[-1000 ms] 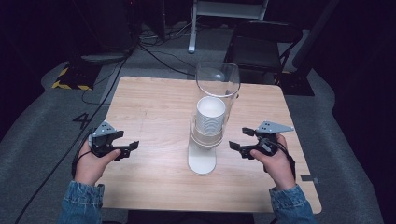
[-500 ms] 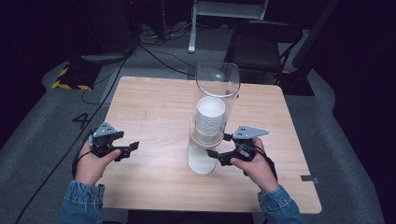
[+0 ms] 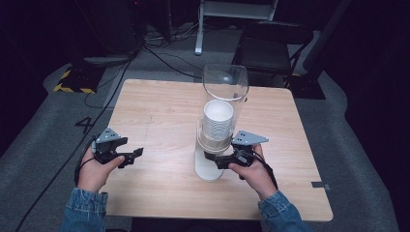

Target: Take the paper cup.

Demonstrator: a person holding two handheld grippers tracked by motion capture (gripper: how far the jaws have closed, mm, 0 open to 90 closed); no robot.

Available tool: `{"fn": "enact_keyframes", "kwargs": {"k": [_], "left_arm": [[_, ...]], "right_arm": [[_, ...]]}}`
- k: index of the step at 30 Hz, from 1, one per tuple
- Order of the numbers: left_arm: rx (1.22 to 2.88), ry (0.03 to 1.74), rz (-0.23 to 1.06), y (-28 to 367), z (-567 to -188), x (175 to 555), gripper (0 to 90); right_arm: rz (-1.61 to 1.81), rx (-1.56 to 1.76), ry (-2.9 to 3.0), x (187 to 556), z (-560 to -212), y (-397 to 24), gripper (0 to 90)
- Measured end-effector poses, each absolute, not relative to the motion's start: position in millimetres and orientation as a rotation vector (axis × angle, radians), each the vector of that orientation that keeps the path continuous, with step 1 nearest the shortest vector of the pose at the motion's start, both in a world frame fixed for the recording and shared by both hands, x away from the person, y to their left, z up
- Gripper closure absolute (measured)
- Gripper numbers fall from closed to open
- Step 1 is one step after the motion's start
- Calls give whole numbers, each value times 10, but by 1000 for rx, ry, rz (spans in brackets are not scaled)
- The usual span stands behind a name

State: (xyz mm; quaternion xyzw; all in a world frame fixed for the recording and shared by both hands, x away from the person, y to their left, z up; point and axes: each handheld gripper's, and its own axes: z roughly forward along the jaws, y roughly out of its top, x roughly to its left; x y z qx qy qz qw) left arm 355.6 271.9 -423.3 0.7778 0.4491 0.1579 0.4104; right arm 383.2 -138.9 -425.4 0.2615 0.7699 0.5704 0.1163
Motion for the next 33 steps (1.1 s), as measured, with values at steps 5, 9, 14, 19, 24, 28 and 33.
{"fn": "enact_keyframes", "kwargs": {"k": [5,9,14,19,24,28,33], "left_arm": [[1956,1132,393,2713,-4238,3554,238],[1961,1129,394,2711,-4237,3556,239],[1958,1123,387,2683,-4241,3554,240],[1973,1109,383,2661,-4241,3557,241],[1971,1105,383,2646,-4245,3556,241],[1974,1096,379,2640,-4240,3555,241],[1975,1094,369,2630,-4240,3553,241]], "right_arm": [[1675,761,2203,3821,-4266,-1374,287],[1655,740,2206,3810,-4258,-1374,310],[1639,745,2209,3801,-4255,-1374,318],[1628,726,2207,3799,-4265,-1375,321],[1630,729,2204,3791,-4276,-1373,322],[1629,723,2202,3789,-4282,-1375,323],[1631,727,2199,3779,-4295,-1373,326]]}}
